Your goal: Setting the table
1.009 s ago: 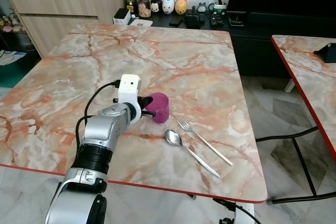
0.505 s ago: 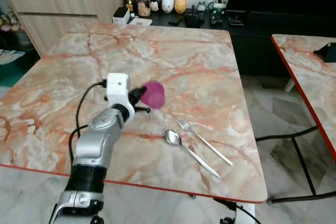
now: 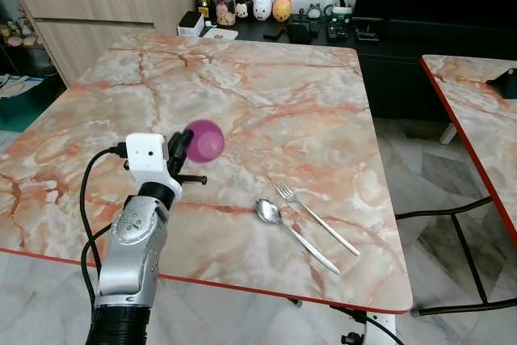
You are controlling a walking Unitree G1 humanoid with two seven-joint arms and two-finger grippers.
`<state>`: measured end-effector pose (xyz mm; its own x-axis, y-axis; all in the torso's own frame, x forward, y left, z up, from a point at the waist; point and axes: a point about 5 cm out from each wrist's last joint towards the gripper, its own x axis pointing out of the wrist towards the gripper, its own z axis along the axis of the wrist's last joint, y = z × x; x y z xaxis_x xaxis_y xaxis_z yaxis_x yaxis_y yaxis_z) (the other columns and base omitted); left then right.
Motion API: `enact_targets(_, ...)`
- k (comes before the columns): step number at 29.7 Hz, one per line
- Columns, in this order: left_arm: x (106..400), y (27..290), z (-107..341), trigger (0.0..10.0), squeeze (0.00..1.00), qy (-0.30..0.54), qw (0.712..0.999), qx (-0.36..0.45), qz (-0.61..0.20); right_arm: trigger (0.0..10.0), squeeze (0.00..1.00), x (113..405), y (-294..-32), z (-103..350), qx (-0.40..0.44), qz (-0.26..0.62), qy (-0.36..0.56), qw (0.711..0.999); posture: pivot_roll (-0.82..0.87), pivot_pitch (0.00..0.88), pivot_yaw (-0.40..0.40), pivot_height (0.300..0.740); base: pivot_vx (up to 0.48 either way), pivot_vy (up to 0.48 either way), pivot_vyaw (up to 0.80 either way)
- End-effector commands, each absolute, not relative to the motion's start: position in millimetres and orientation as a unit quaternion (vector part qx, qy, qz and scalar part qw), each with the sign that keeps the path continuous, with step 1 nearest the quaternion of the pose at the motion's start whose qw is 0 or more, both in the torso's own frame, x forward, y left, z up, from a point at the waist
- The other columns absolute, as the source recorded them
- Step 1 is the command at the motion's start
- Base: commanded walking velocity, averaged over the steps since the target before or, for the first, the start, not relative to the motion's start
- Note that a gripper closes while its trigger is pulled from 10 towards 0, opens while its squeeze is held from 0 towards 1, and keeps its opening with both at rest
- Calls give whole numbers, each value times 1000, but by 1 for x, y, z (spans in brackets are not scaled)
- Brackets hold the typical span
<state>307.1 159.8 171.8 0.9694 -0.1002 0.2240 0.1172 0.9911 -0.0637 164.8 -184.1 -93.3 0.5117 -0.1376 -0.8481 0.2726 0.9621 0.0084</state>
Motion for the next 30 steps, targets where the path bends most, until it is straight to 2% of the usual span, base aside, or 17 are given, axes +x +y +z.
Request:
enact_targets(1, 305, 159, 171, 10000, 0, -117, 991, -31, -50, 10000, 0, 164, -187, -93, 69, -123, 478, 867, 91, 0, -35, 740, 0, 0, 0)
enact_targets(26, 308, 151, 172, 10000, 0, -138, 988, -31, -57, 10000, 0, 162, -184, -94, 70, -118, 480, 866, 95, 0, -28, 740, 0, 0, 0)
enact_targets(30, 309, 148, 173, 10000, 0, -142, 987, -32, -62, 10000, 0, 163, -184, -94, 71, -119, 480, 866, 93, 0, -26, 740, 0, -369, 0)
